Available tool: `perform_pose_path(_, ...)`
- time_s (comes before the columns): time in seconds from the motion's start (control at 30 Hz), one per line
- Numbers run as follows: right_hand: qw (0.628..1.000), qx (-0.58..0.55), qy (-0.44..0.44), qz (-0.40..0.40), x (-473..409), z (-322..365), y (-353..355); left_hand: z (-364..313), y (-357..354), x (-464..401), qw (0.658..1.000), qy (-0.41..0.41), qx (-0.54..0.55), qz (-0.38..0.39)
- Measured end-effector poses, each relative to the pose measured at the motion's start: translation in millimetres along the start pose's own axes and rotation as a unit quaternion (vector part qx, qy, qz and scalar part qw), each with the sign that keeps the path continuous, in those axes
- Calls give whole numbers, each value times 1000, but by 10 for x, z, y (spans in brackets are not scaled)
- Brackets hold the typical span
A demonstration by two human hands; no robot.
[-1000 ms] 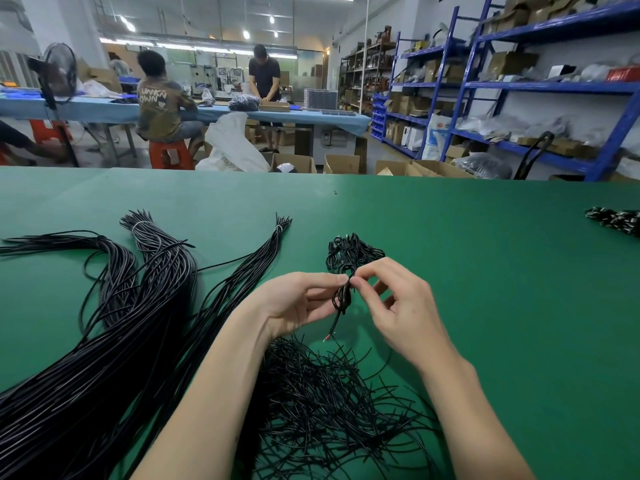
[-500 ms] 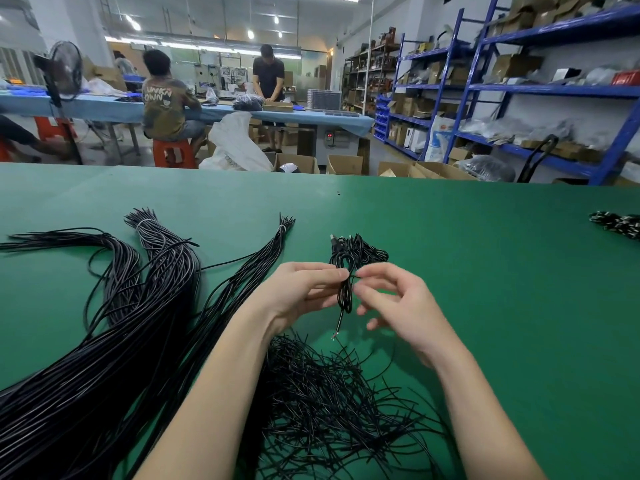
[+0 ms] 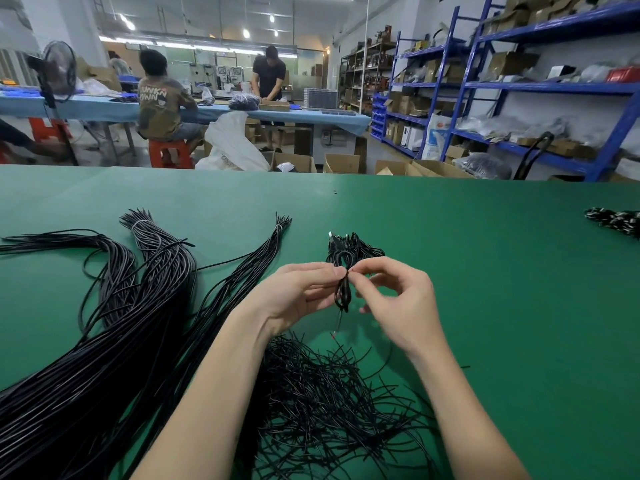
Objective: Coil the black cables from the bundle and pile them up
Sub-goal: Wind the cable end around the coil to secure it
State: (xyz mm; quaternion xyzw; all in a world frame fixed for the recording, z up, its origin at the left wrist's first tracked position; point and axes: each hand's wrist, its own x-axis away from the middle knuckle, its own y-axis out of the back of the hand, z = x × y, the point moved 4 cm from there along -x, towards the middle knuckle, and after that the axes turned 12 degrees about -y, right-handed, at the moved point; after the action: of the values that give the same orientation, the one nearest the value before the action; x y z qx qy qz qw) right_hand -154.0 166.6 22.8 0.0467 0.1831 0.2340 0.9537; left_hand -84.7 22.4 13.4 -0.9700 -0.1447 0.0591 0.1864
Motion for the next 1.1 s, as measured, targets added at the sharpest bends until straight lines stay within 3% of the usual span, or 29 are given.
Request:
perform_pose_path(0.1, 955, -217, -200, 26, -8, -91, -99, -26, 0, -9, 999, -32, -8, -9)
perform_pose_path(0.17, 931, -267, -246, 28, -16, -119, -115, -39, -9, -17, 999, -43, -18, -11)
perform_pose_path(0.23, 964, -191, -183, 2, -30, -102, -73, -32, -14, -27, 999, -38, -7, -28)
perform_pose_path(0.3, 995, -54, -62, -55, -18, -31, -10, -18, -30, -34, 999, -31, 10, -41)
perform_pose_path(0.47, 966, 132, 173, -138, 44, 135, 106, 16, -61, -39, 999, -7, 39, -31)
perform_pose_path(0.73, 956, 167, 204, -128, 57, 109, 131, -10, -73, -35, 999, -14, 34, -15)
perform_pose_path(0.93, 971, 172, 133, -95, 29, 120, 72, -88, 2, -43, 994, -91, -52, -12)
perform_pose_path(1.03, 987, 160, -30, 2, -62, 54, 64, -142, 70, -40, 961, -174, -213, -1)
perform_pose_path(1.1, 980, 77, -166, 83, -70, -10, 86, -153, 74, -34, 931, -206, -298, 31)
